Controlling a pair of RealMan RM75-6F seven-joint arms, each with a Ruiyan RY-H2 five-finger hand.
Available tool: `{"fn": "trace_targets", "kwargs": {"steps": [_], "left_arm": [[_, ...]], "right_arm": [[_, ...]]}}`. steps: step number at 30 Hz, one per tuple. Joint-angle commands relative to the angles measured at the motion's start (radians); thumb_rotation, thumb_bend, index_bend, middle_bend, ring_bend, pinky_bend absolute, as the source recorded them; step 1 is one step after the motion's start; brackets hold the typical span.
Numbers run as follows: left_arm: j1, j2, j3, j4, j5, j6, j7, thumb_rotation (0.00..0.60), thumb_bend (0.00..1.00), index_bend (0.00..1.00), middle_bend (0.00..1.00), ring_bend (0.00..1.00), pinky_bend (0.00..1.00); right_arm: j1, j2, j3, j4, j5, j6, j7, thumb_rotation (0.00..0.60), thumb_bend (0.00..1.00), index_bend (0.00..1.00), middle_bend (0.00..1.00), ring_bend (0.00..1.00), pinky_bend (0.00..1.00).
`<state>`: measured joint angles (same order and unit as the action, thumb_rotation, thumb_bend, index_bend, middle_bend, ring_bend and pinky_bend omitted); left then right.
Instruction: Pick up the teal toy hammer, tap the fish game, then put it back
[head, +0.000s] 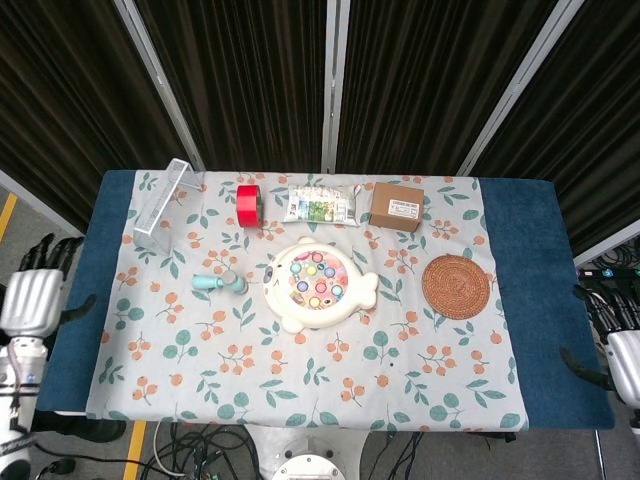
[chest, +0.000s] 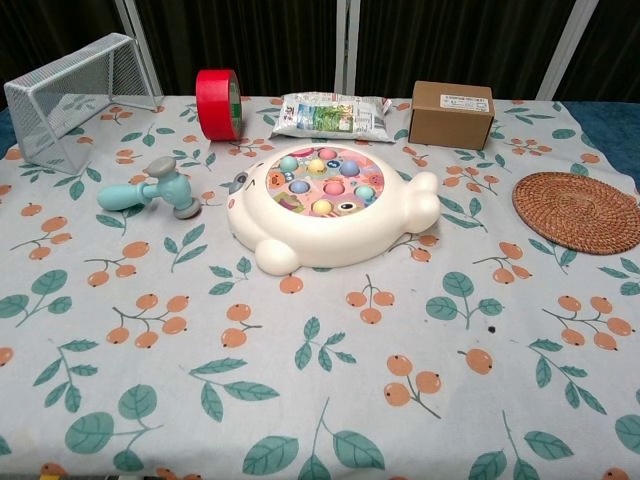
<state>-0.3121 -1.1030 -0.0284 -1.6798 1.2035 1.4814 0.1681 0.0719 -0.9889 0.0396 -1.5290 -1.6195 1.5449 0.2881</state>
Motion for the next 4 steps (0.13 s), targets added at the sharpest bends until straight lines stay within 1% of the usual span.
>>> {"fn": "trace_targets", "kwargs": {"steps": [1, 4], "left_arm": [[0.085, 0.012, 0.044, -0.042, 0.044, 0.084, 0.005, 0.6, 0.21, 0.13, 0.14, 0.02, 0.13], [0.124, -0.004, 0.066, -0.049, 0.082, 0.119, 0.013, 0.6, 0.21, 0.13, 0.14, 0.02, 0.13]], "right_arm": [[0.006, -0.003, 0.0, 0.0, -0.003, -0.007, 0.0, 0.6, 0.19, 0.07, 0.15, 0.0, 0.0], [0.007, -0.005, -0.002, -0.007, -0.011, -0.002, -0.01, 0.6, 0.19, 0.07, 0.13, 0.0, 0.0]]}}
